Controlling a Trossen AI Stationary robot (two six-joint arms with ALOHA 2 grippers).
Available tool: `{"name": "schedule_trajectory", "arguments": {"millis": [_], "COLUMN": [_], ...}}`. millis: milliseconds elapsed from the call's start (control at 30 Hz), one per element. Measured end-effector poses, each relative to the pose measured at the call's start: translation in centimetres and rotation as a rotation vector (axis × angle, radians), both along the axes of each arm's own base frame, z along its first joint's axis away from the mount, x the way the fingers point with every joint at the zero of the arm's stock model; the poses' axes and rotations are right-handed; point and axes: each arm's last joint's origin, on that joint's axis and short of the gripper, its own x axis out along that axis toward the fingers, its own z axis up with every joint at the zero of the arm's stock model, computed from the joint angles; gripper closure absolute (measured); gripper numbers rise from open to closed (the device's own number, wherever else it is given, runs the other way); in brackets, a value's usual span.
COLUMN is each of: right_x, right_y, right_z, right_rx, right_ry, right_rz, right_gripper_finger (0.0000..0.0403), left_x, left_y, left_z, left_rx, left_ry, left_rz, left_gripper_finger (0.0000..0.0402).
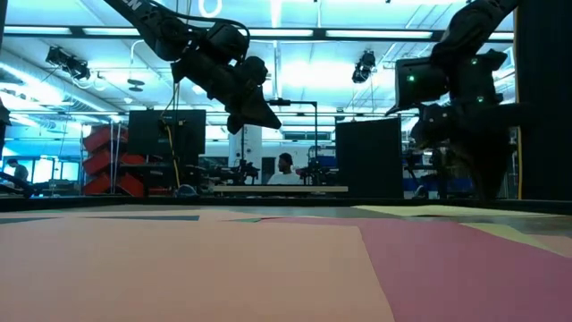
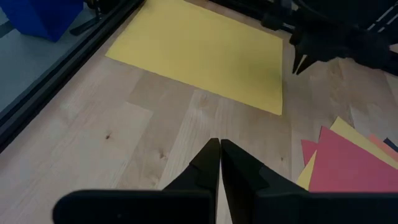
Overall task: Organize paper
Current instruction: Stack the yellow colored paper on top of the yellow colored paper
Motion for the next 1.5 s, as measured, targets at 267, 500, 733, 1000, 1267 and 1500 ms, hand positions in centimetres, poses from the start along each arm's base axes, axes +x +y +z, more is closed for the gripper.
{"name": "schedule_trajectory", "arguments": {"millis": [267,500,733,1000,1267,1500], "right_x": [0.1,0.0,-0.2,-0.2,0.1,0.1], "right_y": [-0.2,-1.5,-2.2,-2.3,-2.5,-1.5], "right_z": [-1.5,-2.3,-2.3,-2.2,-1.6,-1.5], "right_rx": [-0.04,-0.06,-0.069,-0.096,-0.139,-0.109], "right_ry": [0.034,0.087,0.087,0.096,0.105,0.11], "right_rz": [0.006,-0.074,-0.112,-0.14,-0.14,-0.11], "right_gripper_finger": [0.0403,0.0403,0.0403,0.0403,0.0403,0.0403], "left_x": [0.0,0.1,0.1,0.1,0.1,0.1], "left_y": [-0.1,-0.2,-0.2,-0.2,-0.2,-0.2], "left_z": [0.0,0.0,0.0,0.0,0.0,0.0], "left_rx": [0.0,0.0,0.001,0.001,0.001,0.001], "left_ry": [0.001,0.001,0.0,0.0,0.0,0.0], "left_rz": [-0.003,-0.007,-0.007,-0.007,-0.007,-0.007], "left_gripper_finger": [0.0402,0.0402,0.0402,0.0402,0.0402,0.0402]}}
